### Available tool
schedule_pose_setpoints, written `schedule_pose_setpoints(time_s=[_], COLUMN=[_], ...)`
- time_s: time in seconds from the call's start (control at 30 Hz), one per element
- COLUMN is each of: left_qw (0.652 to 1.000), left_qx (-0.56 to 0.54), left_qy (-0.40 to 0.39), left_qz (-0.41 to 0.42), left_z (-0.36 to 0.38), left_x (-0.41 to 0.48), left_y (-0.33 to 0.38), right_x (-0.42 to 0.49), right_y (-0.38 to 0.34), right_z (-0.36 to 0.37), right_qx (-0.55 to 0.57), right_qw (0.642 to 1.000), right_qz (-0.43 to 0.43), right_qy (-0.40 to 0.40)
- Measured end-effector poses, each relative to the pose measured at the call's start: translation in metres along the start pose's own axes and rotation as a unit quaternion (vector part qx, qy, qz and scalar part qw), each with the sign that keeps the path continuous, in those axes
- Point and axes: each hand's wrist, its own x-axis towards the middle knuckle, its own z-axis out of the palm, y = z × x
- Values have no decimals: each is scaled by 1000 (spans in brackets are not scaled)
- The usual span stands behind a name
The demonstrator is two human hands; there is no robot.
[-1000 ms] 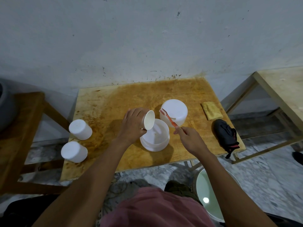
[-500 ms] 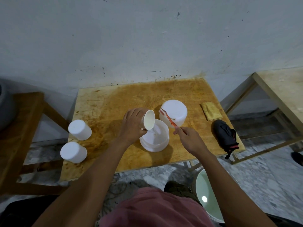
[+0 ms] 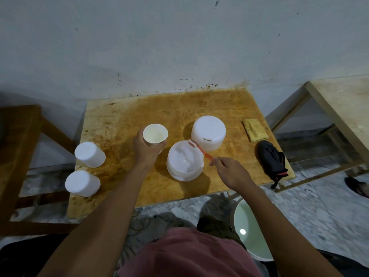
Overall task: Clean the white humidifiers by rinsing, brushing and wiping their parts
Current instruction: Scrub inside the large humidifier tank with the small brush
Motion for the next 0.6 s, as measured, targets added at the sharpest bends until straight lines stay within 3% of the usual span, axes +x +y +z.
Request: schedule_pose_setpoints(time_s=[0.4, 0.53, 0.6], left_qw=[997, 995, 999], left_qx=[-68, -65, -21], left_qy=[-17, -14, -7], left_qz=[-39, -73, -44], left_z=[12, 4, -1], left_x=[3, -18, -43], left_y=[-24, -28, -33], right_x=[4, 11, 16], right_y=[-11, -17, -20], right_z=[7, 6, 3], right_qx=[-126, -169, -200], right_qw=[992, 983, 976], right_qz=[-31, -64, -91], right_qy=[3, -12, -5])
